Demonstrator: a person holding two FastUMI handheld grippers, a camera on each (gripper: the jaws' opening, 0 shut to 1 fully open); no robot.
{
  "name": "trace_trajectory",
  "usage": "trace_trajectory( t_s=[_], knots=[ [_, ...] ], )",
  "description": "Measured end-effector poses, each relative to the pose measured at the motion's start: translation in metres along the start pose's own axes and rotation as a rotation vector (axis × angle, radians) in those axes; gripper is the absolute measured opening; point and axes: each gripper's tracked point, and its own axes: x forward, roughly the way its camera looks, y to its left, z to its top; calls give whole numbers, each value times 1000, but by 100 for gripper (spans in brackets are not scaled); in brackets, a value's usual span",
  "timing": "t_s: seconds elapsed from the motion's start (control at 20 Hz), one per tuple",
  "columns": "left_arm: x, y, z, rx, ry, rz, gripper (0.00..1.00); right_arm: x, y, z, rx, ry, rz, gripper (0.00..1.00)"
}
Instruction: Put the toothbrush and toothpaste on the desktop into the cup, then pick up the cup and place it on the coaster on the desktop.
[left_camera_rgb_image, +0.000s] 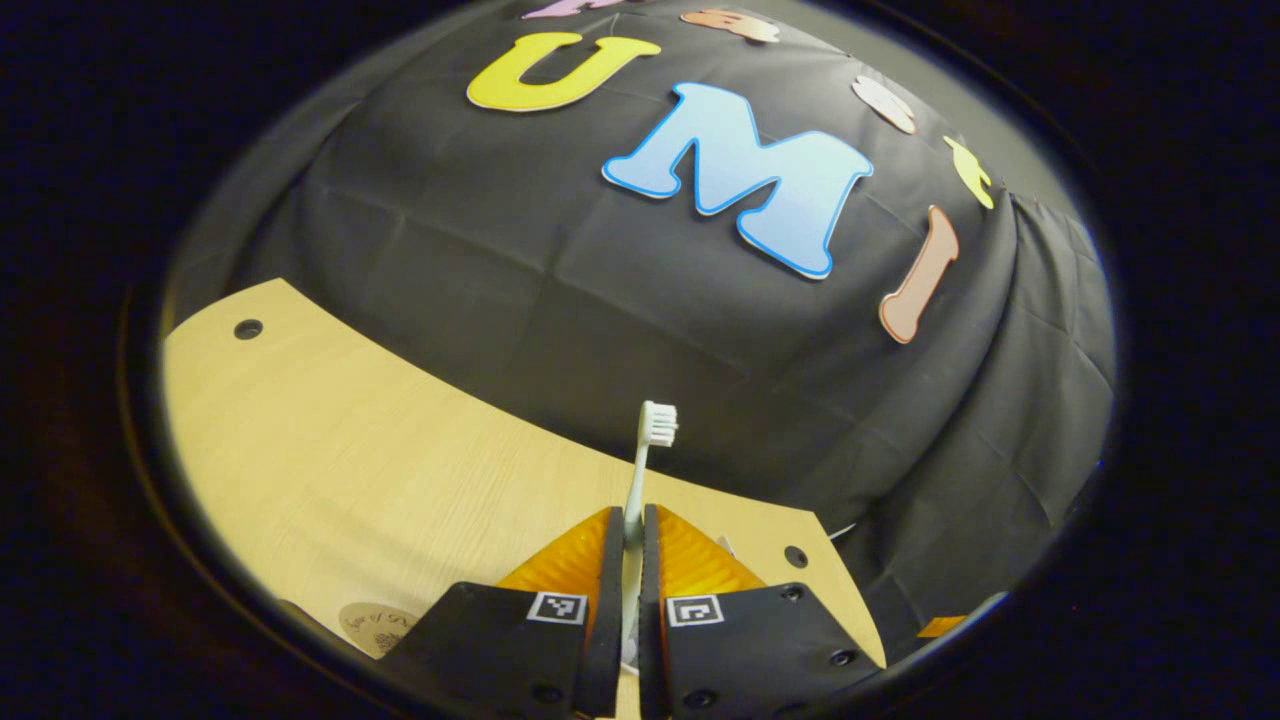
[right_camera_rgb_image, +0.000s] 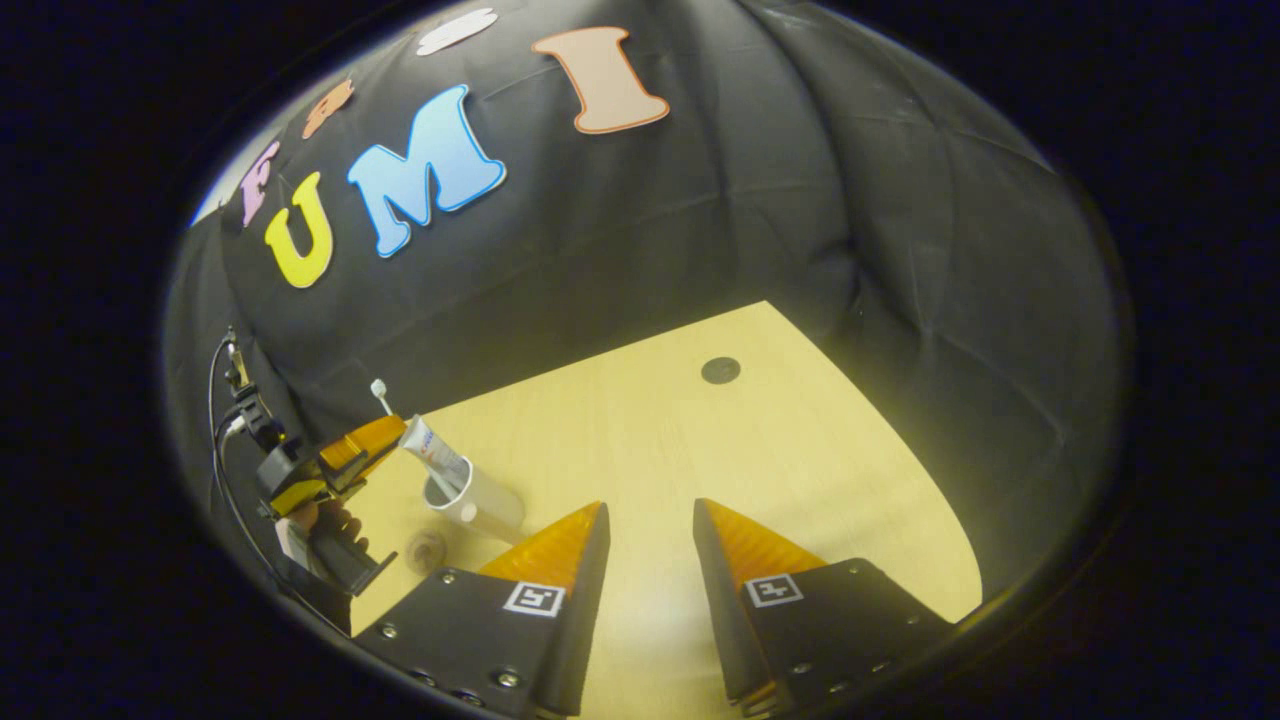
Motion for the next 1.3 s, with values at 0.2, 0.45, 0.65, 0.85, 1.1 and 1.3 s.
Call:
trace_trajectory(
  t_s=[0.2, 0.45, 0.65, 0.85, 1.1, 1.3],
  knots=[
    [-6, -12, -9, 70, 29, -21, 72, 3, 7, -2, 1, 8, 15, 51],
    [-17, -10, -13, 46, 42, -15, 93, 6, 22, -3, 5, 14, 48, 51],
    [-28, 0, -11, 47, 41, 3, 94, 12, 38, -8, -14, 36, 92, 51],
    [-46, 6, -10, 69, 47, 6, 94, 21, 68, -15, -95, 72, 152, 51],
    [-72, 19, -12, 114, 71, 16, 93, 43, 114, -27, -221, 129, 238, 51],
    [-99, 38, -12, 124, 79, 52, 94, 61, 140, -42, -373, 189, 283, 51]
  ],
)
